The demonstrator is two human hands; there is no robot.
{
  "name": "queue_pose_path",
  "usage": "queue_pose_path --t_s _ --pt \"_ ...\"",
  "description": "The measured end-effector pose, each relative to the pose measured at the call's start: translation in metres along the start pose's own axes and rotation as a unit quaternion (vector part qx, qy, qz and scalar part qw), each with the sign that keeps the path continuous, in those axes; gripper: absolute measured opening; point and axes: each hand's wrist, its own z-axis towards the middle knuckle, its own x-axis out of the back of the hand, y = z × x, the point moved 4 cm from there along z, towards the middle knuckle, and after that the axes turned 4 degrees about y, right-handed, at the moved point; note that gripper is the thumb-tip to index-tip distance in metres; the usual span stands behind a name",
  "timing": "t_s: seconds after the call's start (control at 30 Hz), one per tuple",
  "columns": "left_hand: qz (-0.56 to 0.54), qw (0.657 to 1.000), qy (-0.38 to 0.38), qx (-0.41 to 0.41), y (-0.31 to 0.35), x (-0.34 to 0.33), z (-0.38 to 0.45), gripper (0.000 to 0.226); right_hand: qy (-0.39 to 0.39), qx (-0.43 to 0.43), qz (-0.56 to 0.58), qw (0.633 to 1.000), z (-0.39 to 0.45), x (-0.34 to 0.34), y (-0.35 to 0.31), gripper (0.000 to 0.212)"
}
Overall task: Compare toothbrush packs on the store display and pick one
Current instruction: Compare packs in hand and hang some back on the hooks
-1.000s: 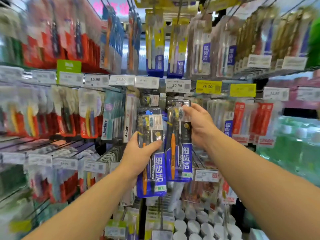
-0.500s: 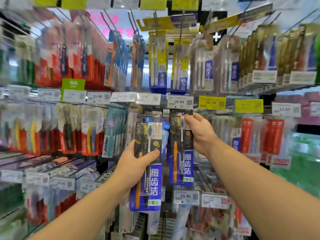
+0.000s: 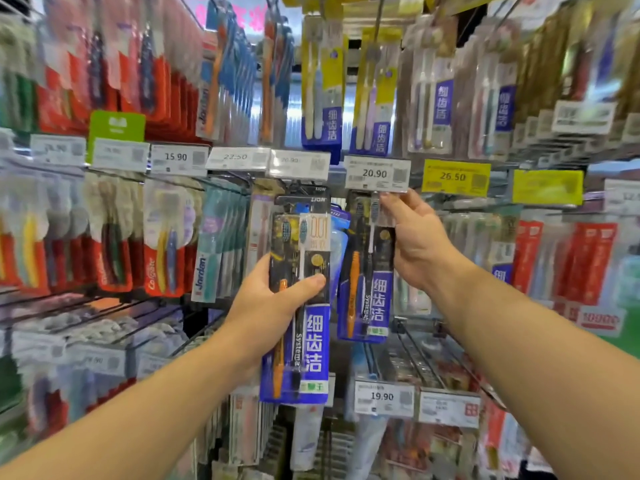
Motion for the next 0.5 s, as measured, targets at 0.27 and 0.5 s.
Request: queue_pose_path --t_s 0.27,0.5 --pt "-0.018 1.0 -0.017 -0.008 -0.002 0.001 0.002 0.031 0.019 -0.001 0.002 1.0 0.009 -0.007 -0.001 0.017" --pt "-0.029 0.999 -0.027 -0.009 0.002 0.0 0.005 0.031 0.097 -0.007 -0.065 0.993 0.016 -0.007 0.009 0.01"
